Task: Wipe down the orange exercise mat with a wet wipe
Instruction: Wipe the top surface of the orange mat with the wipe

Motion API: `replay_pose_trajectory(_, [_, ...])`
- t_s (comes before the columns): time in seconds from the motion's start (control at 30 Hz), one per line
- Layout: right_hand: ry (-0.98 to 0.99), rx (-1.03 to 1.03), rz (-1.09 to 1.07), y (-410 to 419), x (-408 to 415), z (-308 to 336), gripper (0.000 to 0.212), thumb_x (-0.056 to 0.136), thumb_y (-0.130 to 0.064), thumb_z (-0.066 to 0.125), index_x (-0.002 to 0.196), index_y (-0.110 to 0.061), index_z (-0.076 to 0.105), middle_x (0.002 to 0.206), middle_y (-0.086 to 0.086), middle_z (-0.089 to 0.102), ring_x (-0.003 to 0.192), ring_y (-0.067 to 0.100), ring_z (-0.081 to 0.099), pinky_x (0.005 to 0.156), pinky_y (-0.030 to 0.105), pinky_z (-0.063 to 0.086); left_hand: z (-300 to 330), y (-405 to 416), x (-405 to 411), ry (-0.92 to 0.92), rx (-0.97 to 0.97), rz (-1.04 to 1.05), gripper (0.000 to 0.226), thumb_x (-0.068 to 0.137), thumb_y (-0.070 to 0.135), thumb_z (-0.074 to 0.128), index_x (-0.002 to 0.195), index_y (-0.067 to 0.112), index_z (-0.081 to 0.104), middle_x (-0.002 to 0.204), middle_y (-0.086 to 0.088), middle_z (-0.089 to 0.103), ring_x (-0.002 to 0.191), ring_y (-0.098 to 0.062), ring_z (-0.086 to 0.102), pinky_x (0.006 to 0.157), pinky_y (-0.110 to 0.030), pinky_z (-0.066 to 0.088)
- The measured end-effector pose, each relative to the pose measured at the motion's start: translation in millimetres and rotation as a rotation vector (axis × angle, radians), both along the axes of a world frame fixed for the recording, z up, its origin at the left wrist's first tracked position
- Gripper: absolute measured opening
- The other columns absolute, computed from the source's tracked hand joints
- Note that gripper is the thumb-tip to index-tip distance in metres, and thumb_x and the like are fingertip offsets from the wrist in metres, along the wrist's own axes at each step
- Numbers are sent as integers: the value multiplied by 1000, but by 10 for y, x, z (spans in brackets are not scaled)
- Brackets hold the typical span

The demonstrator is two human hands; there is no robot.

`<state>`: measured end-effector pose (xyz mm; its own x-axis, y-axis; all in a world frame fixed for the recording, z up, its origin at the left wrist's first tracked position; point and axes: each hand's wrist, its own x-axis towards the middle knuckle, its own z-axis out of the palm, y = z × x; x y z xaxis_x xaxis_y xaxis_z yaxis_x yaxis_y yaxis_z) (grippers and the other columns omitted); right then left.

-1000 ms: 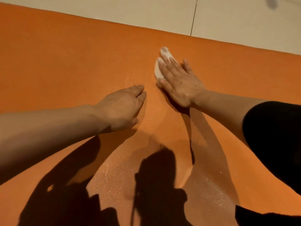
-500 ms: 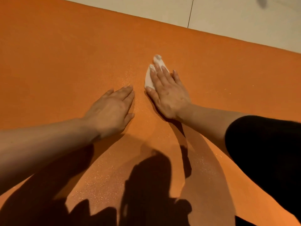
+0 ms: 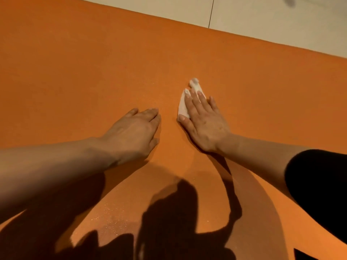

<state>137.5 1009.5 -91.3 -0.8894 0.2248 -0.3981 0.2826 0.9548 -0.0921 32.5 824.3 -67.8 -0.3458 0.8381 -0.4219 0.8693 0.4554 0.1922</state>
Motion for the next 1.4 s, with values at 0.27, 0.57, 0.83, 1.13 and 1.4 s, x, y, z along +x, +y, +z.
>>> replay_pose_trajectory(0.27, [-27, -90, 178, -249, -87, 52, 66, 100, -54, 4, 154, -20, -12, 161, -1, -19, 147, 12, -18, 118, 40, -15, 58, -153, 153, -16, -25, -25, 66, 100, 42, 36, 154, 13, 11, 162, -5, 6, 148, -15, 9, 119, -34, 4])
replay_pose_trajectory(0.57, [-111, -217, 114, -731, 570, 275, 77, 91, -63, -5, 154, -19, -14, 159, 0, -24, 144, 14, -26, 118, 36, -17, 98, -408, 279, -15, -84, -71, 68, 100, 46, 34, 154, 14, 8, 162, -2, 3, 148, -14, 6, 120, -34, 3])
replay_pose_trajectory(0.83, [-99, -154, 125, -494, 530, 216, 68, 98, -56, 4, 154, -20, -11, 161, -2, -19, 146, 11, -20, 119, 38, -15, 152, -527, 482, -24, -86, -51, 62, 102, 40, 28, 155, 13, 8, 162, -4, 1, 149, -14, 4, 119, -32, 0])
replay_pose_trajectory(1.13, [-127, -307, 224, -1111, 823, 468, 74, 94, -62, -3, 155, -20, -9, 161, -1, -17, 146, 11, -20, 118, 35, -17, 240, -861, 719, -58, -76, -65, 64, 101, 44, 20, 155, 15, 1, 162, -2, -3, 149, -14, 0, 116, -29, -6])
replay_pose_trajectory(1.4, [-110, -255, 110, -967, 1257, 550, 79, 88, -64, -4, 154, -23, -11, 160, -2, -20, 146, 10, -22, 118, 32, -17, 344, -1173, 867, -88, -10, -42, 73, 90, 52, 12, 154, 18, 13, 162, 2, 5, 148, -9, 8, 113, -26, -5])
